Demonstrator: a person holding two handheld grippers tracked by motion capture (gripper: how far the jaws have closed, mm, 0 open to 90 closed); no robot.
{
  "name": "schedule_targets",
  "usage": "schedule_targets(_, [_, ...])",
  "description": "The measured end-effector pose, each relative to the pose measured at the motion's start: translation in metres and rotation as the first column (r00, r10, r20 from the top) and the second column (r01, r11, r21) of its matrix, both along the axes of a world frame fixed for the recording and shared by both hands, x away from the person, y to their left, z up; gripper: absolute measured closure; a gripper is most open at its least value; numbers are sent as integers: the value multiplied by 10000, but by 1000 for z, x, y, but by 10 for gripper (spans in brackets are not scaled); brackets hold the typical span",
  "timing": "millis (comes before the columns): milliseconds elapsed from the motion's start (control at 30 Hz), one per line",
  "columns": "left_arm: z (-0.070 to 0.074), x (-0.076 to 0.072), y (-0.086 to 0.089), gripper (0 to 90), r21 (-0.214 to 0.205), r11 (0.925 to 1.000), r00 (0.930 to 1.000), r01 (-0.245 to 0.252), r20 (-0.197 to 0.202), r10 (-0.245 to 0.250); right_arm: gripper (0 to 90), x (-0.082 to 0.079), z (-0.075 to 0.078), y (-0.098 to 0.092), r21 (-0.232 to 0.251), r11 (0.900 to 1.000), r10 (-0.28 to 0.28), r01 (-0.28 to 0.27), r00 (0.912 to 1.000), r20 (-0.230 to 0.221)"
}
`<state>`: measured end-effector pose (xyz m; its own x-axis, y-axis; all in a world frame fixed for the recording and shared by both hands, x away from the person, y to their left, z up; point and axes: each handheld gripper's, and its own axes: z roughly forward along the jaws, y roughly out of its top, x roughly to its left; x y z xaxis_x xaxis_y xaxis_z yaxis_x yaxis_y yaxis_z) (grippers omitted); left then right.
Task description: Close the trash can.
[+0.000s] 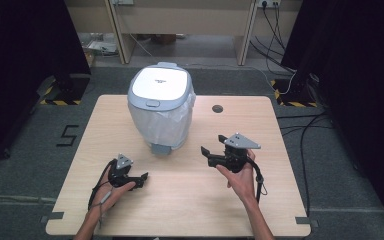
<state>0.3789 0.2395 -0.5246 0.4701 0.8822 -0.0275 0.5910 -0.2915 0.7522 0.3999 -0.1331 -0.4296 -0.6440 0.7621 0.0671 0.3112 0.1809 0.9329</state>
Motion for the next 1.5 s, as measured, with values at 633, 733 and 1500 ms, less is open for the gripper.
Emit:
schedule_targets(633, [0,0,0,139,3,10000,10000,4,0,-4,172,-12,-42,7,-675,9974,209,-272,9955,-924])
schedule_targets(733, [0,0,0,140,3,10000,10000,5,-2,-5,177,-13,-52,7,-813,9964,133,-229,9931,-1166])
schedule_targets(1500, [0,-1,0,139,4,10000,10000,24,0,-24,146,-31,-89,11,-3143,9493,-840,5,9640,-2522])
